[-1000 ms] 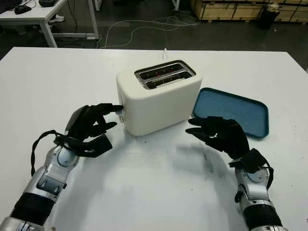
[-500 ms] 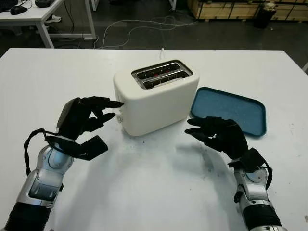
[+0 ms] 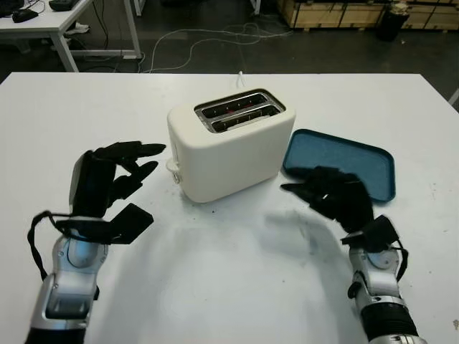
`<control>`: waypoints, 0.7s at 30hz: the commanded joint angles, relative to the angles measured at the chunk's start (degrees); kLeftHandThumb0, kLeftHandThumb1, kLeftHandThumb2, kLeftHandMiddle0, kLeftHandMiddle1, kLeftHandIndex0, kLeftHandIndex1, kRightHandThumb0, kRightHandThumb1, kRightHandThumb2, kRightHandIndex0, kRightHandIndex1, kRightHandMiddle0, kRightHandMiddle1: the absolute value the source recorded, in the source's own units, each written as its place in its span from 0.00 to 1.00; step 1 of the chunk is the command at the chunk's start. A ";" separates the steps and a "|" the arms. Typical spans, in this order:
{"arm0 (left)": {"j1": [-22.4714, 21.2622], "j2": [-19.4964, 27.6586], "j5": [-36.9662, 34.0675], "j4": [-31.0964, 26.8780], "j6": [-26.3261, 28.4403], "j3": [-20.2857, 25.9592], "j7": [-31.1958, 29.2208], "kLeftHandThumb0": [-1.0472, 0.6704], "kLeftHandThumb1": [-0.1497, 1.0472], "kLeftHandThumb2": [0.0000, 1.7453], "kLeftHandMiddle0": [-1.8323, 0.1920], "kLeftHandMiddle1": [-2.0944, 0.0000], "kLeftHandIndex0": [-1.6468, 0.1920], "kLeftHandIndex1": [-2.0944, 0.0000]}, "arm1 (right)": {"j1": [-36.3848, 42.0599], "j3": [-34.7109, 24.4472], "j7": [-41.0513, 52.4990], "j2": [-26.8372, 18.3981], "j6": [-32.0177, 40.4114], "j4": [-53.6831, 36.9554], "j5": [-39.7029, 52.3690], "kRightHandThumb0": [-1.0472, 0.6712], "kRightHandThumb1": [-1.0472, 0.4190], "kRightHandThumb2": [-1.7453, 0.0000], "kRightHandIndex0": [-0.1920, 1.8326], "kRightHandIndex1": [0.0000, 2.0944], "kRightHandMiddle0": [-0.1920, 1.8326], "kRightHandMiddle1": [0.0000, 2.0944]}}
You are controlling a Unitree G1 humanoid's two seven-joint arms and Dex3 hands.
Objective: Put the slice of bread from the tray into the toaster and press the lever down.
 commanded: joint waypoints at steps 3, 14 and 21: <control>1.75 -0.06 -2.56 -3.46 2.76 1.82 -2.61 0.40 0.89 0.06 0.55 0.41 0.34 1.00 | -5.53 -1.22 -2.19 -3.40 2.38 1.29 -1.42 0.34 0.13 1.00 0.63 0.00 0.58 0.00; -6.94 13.56 -4.96 -5.66 9.36 7.91 -17.14 0.38 0.85 0.00 0.55 0.49 0.31 0.99 | -20.87 0.56 0.38 -15.29 7.49 11.80 -7.36 0.29 0.17 1.00 0.59 0.00 0.55 0.00; -19.24 23.04 -2.50 1.11 13.71 4.53 -26.18 0.37 0.80 0.00 0.45 0.65 0.27 0.98 | -30.40 6.49 0.31 -20.00 7.99 18.28 -16.19 0.30 0.20 1.00 0.61 0.01 0.55 0.00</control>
